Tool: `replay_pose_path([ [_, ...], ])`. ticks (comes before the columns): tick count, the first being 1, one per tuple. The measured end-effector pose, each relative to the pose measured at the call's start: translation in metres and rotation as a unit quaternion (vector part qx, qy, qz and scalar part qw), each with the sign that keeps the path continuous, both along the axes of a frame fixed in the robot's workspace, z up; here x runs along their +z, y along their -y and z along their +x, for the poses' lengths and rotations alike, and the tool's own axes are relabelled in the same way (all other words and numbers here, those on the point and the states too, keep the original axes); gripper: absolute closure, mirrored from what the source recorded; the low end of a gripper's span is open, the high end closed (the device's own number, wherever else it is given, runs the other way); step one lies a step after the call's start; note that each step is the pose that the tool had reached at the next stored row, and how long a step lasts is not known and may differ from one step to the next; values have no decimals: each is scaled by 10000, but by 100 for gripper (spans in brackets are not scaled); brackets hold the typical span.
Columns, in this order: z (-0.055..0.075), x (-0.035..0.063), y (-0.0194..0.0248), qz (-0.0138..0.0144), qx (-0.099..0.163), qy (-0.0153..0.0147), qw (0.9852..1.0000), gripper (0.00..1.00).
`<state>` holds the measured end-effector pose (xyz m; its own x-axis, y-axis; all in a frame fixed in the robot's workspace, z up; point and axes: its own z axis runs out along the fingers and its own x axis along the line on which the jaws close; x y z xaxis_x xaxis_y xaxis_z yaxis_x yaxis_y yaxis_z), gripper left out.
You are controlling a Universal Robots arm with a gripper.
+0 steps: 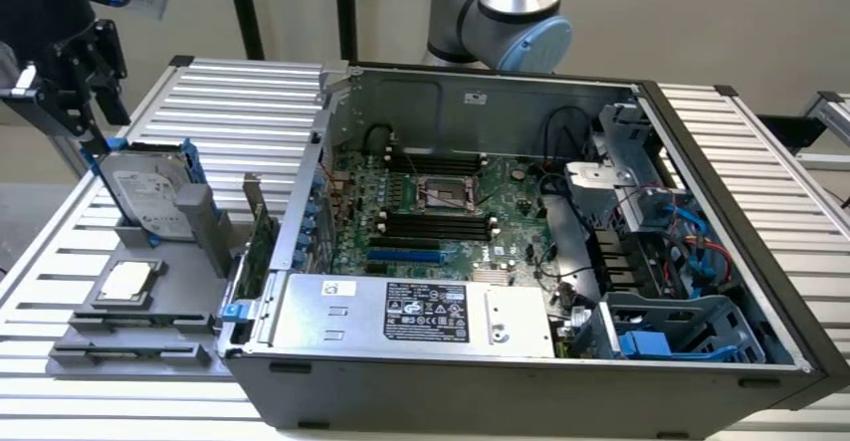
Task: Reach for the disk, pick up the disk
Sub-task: 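Pick up the disk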
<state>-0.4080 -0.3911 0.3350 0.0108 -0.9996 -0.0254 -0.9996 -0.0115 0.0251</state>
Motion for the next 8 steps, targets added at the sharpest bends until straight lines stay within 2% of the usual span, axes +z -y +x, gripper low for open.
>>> replay_pose_path([
  [4, -47, -34, 0, 1, -26, 78, 10000, 46],
  [6, -61, -52, 0, 1, -57, 91, 9999, 46],
  [8, -65, -70, -1, 0, -97, 91, 9999, 46],
])
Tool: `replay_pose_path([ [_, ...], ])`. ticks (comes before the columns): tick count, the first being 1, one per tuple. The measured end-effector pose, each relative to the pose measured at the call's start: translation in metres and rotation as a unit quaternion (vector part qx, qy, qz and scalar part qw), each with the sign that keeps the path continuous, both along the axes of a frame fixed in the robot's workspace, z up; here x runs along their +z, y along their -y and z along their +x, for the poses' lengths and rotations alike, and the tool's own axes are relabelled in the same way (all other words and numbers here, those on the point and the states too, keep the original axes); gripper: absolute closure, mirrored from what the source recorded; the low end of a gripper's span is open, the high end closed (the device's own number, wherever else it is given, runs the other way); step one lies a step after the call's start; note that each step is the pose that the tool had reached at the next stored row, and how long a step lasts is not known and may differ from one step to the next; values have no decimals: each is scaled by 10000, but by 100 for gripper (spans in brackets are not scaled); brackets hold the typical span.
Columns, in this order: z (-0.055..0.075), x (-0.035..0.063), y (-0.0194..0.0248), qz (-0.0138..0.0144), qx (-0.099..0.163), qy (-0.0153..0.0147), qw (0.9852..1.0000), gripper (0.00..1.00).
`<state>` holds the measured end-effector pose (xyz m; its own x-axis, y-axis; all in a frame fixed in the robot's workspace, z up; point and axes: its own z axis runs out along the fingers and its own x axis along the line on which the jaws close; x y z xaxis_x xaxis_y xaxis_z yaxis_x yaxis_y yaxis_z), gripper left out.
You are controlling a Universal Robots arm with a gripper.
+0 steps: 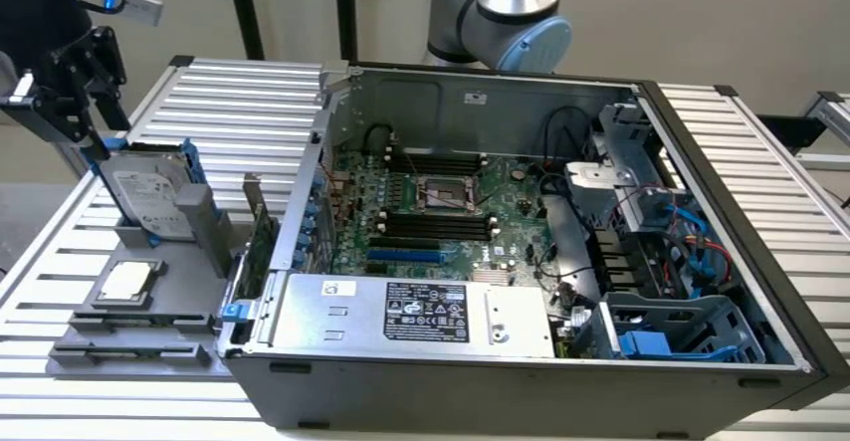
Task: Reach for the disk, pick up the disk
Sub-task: 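Pick up the disk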
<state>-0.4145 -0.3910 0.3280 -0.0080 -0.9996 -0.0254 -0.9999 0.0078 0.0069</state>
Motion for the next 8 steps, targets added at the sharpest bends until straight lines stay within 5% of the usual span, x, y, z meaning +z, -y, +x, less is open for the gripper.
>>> replay_pose_path([
  [8, -4, -92, -1, 0, -118, 0, 9999, 46],
])
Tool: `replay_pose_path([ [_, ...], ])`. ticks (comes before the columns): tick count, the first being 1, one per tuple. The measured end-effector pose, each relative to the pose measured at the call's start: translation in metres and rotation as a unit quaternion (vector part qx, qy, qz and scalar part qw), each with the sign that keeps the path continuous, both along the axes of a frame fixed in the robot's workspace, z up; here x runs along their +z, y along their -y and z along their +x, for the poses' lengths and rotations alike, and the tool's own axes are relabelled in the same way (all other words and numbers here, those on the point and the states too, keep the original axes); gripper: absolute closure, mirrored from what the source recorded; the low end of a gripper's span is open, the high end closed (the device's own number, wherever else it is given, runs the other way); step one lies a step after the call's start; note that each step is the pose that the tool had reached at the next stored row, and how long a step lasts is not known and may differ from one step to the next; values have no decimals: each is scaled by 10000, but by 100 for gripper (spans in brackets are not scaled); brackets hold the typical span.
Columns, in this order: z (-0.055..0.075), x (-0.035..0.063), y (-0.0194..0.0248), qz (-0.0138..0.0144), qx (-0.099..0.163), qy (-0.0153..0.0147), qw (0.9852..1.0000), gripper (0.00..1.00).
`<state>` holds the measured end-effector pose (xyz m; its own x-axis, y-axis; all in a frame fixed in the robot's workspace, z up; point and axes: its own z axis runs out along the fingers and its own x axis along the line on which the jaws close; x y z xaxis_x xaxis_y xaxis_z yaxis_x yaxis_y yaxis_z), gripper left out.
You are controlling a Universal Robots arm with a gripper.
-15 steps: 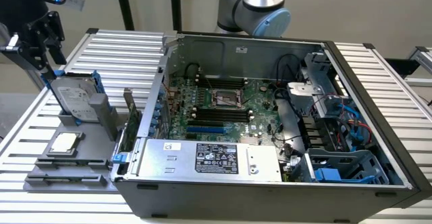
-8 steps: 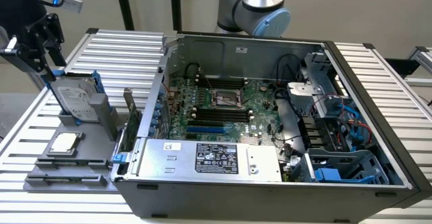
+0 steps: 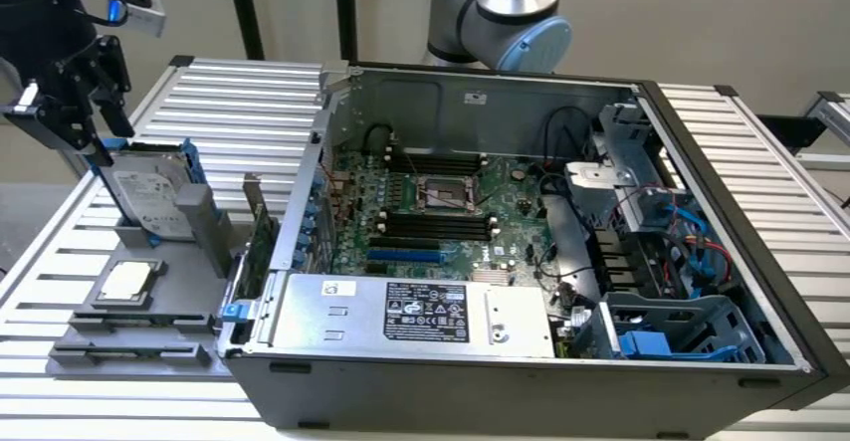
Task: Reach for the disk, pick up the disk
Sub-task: 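Pick up the disk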
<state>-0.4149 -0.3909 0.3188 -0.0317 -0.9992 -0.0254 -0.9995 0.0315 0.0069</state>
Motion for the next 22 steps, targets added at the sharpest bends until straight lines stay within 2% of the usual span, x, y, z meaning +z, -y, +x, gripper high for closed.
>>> replay_pose_path([
  [13, -4, -41, 0, 0, -5, 0, 10000, 46],
  [22, -4, -120, 0, 0, -4, -1, 10000, 46],
])
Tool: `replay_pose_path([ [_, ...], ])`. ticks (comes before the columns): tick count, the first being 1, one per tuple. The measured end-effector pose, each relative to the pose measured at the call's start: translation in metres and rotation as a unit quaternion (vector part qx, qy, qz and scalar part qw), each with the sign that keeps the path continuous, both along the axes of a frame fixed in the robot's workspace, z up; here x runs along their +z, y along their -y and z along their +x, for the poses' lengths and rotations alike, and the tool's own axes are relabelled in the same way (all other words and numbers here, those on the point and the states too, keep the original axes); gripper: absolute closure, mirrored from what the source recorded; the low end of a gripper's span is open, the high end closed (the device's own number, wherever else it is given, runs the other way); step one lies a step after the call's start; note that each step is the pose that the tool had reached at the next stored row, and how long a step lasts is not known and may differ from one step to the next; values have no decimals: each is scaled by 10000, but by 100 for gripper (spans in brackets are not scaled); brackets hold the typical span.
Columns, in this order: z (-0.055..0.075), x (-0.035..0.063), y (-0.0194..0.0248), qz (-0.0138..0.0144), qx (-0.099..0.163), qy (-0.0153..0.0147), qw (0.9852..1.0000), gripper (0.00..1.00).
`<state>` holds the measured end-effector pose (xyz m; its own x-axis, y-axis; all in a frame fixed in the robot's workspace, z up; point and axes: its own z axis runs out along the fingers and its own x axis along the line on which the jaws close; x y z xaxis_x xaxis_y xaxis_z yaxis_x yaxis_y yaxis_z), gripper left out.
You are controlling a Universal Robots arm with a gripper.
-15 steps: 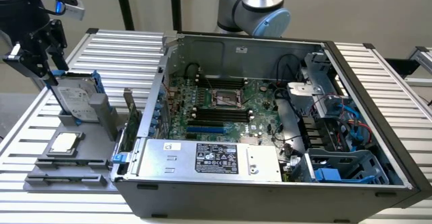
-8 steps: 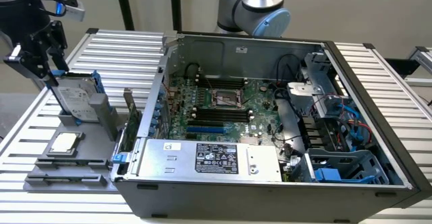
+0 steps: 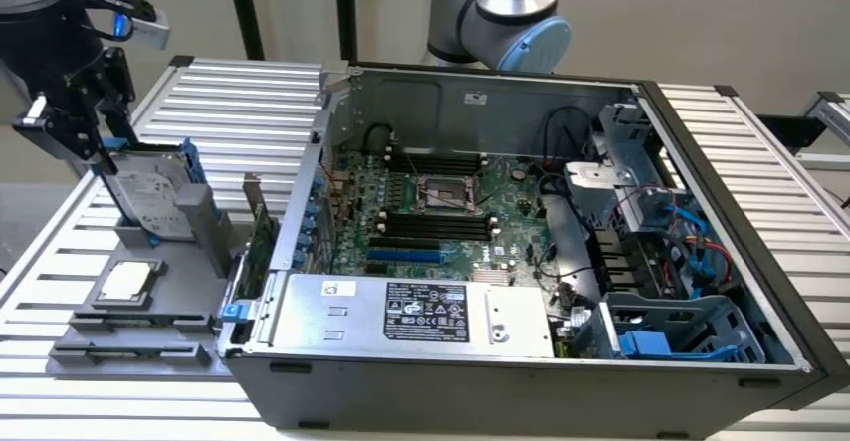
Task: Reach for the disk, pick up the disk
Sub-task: 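Pick up the disk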
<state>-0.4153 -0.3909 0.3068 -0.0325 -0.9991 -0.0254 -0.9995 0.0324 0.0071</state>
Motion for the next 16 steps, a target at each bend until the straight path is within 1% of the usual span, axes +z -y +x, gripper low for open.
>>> replay_pose_path([
  [3, -1, -21, -1, 0, 0, -2, 10000, 46],
  [5, -1, -32, -2, -1, 0, -9, 10000, 46],
  [12, -1, -70, -3, 0, 0, -56, 10000, 46],
  [14, -1, -75, -3, -1, 0, -61, 10000, 46],
  [16, -1, -82, -3, 0, 0, -60, 10000, 46],
])
